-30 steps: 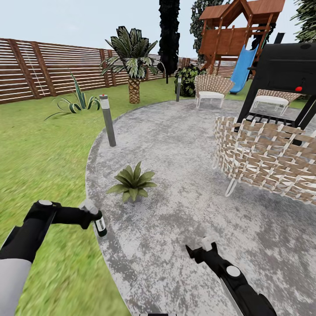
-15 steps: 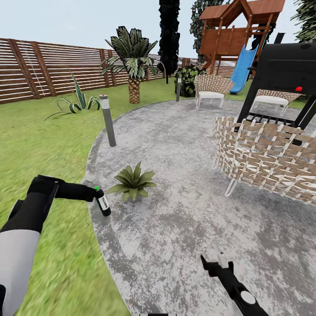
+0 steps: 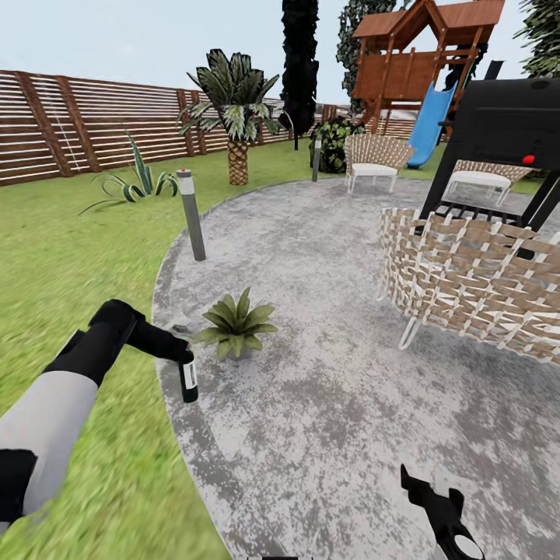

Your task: Pick up the pesticide atomizer in the garden and spray insectifuge to fully cover both potted plants in the garden.

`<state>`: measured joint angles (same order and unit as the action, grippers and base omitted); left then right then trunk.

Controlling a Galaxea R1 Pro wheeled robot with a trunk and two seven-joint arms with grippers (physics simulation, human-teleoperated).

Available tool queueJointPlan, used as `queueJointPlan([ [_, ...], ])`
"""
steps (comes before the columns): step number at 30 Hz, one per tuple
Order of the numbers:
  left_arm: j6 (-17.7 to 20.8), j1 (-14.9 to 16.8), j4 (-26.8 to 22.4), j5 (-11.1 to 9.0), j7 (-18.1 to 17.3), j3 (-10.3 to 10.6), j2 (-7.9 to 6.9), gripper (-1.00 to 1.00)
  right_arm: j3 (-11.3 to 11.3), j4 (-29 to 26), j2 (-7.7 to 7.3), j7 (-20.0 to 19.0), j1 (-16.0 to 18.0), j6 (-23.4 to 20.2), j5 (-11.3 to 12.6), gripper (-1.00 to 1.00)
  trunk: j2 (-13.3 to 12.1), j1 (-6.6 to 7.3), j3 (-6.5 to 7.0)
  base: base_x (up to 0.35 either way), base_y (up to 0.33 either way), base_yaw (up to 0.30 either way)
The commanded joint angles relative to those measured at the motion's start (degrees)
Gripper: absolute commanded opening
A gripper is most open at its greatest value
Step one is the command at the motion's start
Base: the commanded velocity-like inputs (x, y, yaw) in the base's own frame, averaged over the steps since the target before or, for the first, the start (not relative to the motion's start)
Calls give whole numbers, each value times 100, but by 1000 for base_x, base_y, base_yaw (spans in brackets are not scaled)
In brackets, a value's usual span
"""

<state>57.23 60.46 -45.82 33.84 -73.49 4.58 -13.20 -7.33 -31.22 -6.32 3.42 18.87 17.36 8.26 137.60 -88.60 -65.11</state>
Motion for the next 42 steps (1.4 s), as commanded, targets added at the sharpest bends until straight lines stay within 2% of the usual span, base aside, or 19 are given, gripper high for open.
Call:
queueJointPlan([
  [1, 47, 180, 273, 53, -54, 14, 38, -100, 13, 7, -1, 22, 2, 22, 53, 100, 2, 1, -2, 0, 0, 0],
  [3, 38, 276, 425, 63, -52, 71, 75, -100, 13, 9, -1, 32, 2, 22, 51, 100, 2, 1, 1, 0, 0, 0],
  [4, 46, 322, 508, 70, -57, 324, 105, -100, 8, 10, -14, 42, 2, 22, 51, 100, 2, 1, 1, 64, 0, 0],
  [6, 56, 331, 517, 72, -59, 449, 150, -100, 5, 11, -17, 44, 2, 22, 49, 100, 2, 1, 1, 195, 0, 0],
  [10, 56, 342, 522, 66, -60, 514, 207, -100, 4, 11, -34, 37, 2, 22, 45, 100, 2, 1, 1, 308, -10, 0],
  [18, 49, 334, 556, 61, -60, 542, 211, -100, 4, 11, -36, 37, 1, 22, 44, 100, 2, 1, 1, 294, -136, 0],
  [26, 56, 279, 592, 48, -69, 1016, 203, -100, 4, 30, -28, 44, 2, 16, 41, 100, 2, 1, 1, 284, -165, 0],
  [32, 46, 263, 608, 44, -69, 1101, 190, -100, 4, 97, -25, 109, 2, 14, 44, 100, 2, 1, 1, 210, -89, 0],
  [42, 16, 224, 653, 44, -70, 1115, 104, -100, 6, 151, -19, 124, 2, 14, 44, 100, 2, 1, 1, 16, -4, 0],
])
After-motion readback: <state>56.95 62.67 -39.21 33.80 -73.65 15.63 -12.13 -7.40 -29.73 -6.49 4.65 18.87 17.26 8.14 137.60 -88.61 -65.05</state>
